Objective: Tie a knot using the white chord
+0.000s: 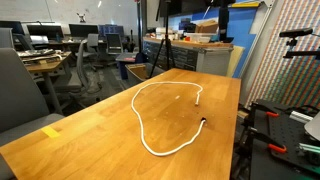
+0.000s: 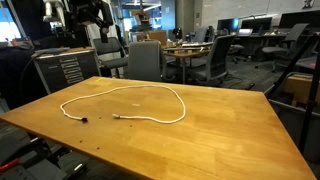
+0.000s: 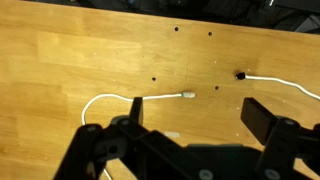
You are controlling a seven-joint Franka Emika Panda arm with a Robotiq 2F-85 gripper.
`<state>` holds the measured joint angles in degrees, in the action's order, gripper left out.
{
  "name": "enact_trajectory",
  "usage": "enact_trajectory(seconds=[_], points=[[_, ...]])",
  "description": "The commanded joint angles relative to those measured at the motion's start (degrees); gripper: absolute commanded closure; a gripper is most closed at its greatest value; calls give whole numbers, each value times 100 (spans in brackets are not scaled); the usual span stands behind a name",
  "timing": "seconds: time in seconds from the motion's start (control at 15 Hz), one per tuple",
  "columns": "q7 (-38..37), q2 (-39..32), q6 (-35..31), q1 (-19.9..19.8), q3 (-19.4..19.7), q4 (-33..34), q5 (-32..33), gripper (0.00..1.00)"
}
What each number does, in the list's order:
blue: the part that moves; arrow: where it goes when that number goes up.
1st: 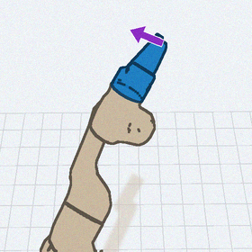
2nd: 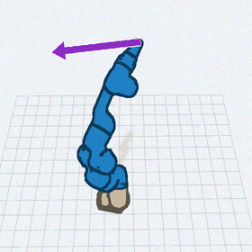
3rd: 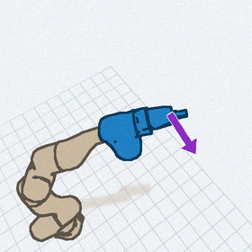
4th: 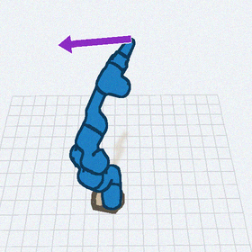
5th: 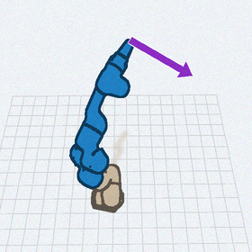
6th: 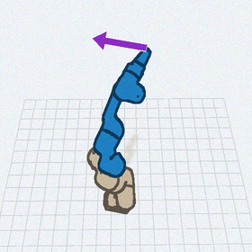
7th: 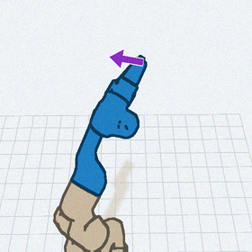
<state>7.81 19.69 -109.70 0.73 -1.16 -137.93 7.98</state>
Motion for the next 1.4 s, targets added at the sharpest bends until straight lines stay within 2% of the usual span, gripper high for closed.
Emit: enact_trajectory(seconds=[0.0,0.47,0.6,0.8,0.93,1.07,1.13,1.33], points=[[-11,-4,5,34,30,20,10,0],[-11,3,5,34,30,90,10,0],[-303,56,-428,65,-275,46,687,0],[-547,-125,-629,433,-801,141,1059,0],[-847,-79,-1070,737,-1129,156,991,0],[-543,-218,-1491,1061,-1153,301,424,0],[-729,-103,-1190,915,-1162,124,686,0],[-706,-137,-1349,1095,-1225,192,517,0]])
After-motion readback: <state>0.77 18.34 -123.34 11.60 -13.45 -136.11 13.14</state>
